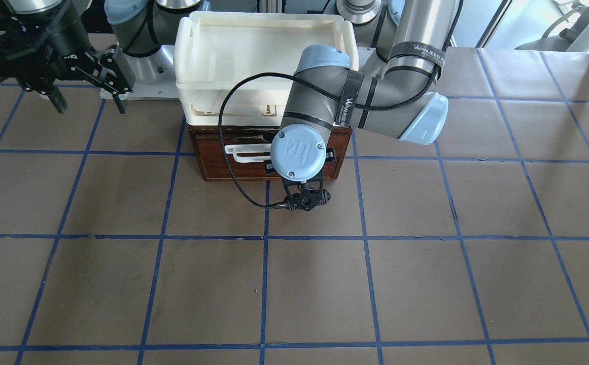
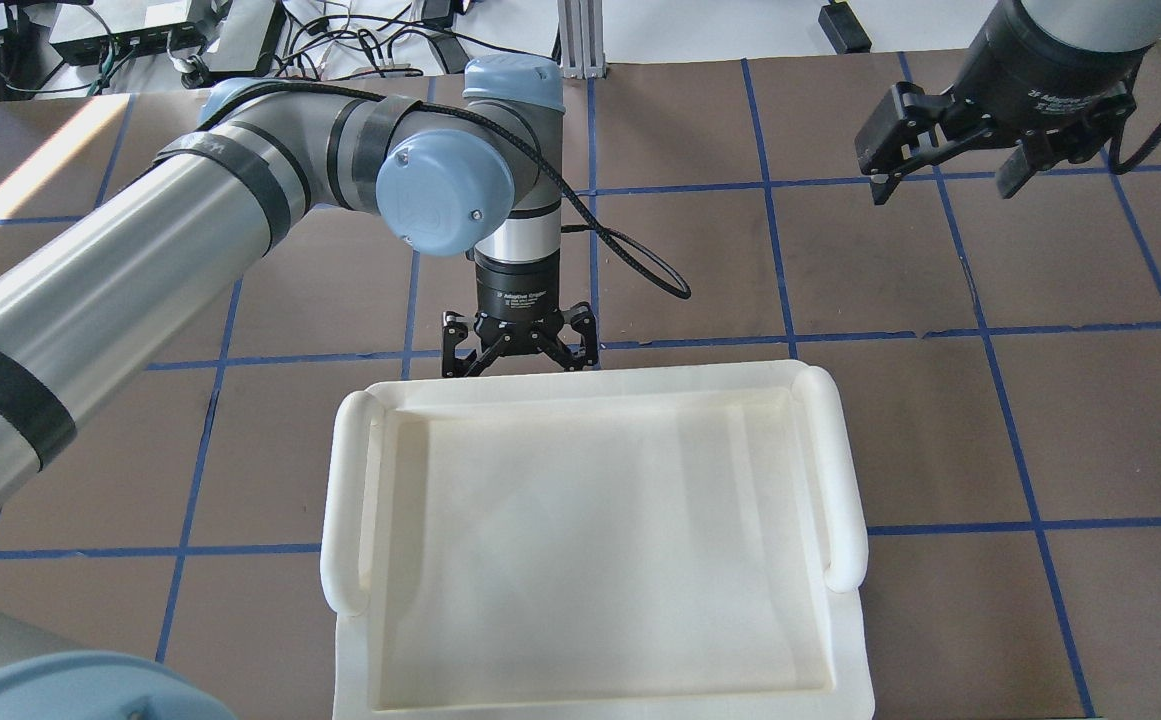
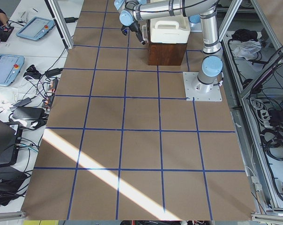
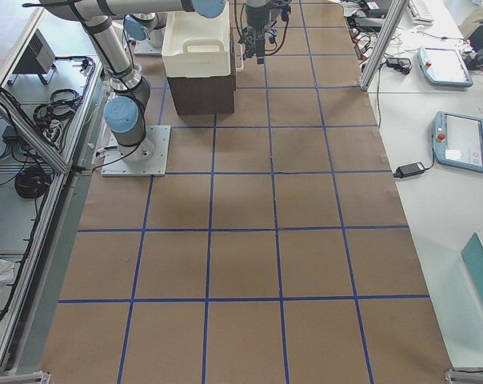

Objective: Put scissors in drawer and close it
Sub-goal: 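Push the drawer closed toward the tray with the left gripper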

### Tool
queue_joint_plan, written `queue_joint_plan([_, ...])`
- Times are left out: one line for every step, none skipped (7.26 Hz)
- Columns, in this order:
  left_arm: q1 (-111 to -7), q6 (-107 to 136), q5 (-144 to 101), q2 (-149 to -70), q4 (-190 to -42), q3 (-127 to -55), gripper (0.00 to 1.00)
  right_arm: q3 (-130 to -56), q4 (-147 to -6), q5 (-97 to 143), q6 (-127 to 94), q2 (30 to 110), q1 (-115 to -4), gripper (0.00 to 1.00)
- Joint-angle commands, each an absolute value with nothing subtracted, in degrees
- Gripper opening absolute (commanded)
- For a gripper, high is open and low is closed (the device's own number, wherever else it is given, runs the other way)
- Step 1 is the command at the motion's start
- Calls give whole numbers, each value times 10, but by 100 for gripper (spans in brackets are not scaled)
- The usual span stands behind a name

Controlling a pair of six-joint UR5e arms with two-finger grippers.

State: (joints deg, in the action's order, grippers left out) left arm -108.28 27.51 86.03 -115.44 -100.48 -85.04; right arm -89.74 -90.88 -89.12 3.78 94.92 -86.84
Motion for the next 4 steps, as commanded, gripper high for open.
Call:
queue_joint_plan([-1084,275,862,-1157,-1018,-852,100,-897,-909,-890,38,948,-869,100])
queue_joint_plan([-1084,275,864,-1158,-1018,-852,100,-899,-909,-890,38,949,-869,100])
queue_joint_plan([-1084,275,863,-1157,-1018,-852,100,-900,-910,-890,37,949,-869,100])
queue_joint_plan([-1084,275,863,-1156,-1018,-852,100,-900,-910,-890,38,949,-869,100])
